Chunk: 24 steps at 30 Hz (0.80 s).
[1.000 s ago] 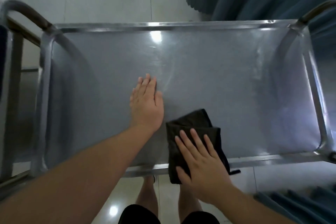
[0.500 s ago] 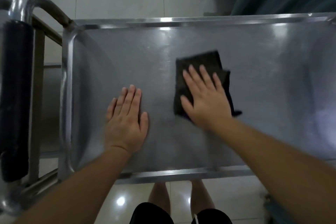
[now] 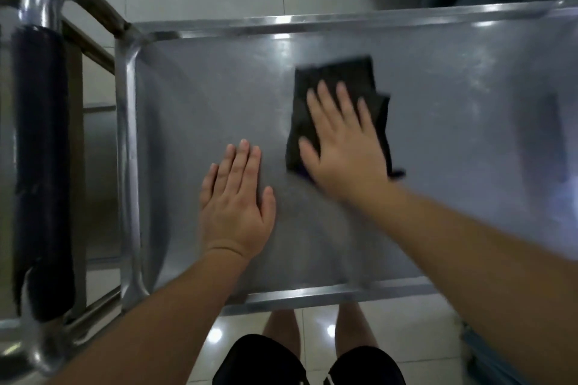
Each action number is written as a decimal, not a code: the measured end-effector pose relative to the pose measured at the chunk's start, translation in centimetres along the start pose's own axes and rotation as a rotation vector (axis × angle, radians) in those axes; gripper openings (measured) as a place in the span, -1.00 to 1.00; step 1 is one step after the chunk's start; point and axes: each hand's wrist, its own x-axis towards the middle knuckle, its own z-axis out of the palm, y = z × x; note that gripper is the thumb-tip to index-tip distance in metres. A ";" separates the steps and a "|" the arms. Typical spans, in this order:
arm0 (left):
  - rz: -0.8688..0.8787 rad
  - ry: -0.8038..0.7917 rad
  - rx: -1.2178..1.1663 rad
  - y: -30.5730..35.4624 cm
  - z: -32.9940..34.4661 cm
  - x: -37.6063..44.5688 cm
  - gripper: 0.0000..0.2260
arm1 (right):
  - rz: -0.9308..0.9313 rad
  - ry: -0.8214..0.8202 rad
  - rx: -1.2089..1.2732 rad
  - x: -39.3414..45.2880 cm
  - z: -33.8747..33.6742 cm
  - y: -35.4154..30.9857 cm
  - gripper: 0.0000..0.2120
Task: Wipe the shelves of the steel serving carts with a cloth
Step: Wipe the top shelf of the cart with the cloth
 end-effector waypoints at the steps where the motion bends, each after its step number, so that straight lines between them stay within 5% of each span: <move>1: 0.001 -0.007 -0.002 0.0 -0.1 0.0 -0.39 | -0.025 -0.017 0.000 -4.1 0.8 -0.9 -0.27; 5: 0.014 -0.055 -0.011 0.0 -0.1 -0.2 -0.39 | -0.093 -0.153 0.001 -17.6 3.4 -3.5 -0.26; 8: 0.023 -0.057 0.000 0.0 0.0 -0.3 -0.38 | -0.147 -0.206 -0.033 -19.1 3.9 -3.3 -0.28; 14: 0.044 0.005 -0.016 -0.1 0.4 -0.4 -0.33 | -0.089 -0.034 -0.059 -5.4 2.1 -0.6 -0.31; 19: 0.024 -0.041 -0.020 0.0 0.1 -0.2 -0.33 | 0.006 -0.075 0.003 9.1 -1.6 -1.5 -0.29; 24: 0.008 -0.049 -0.057 0.0 -0.1 -0.1 -0.36 | 0.041 -0.067 0.025 10.6 -1.9 -2.8 -0.29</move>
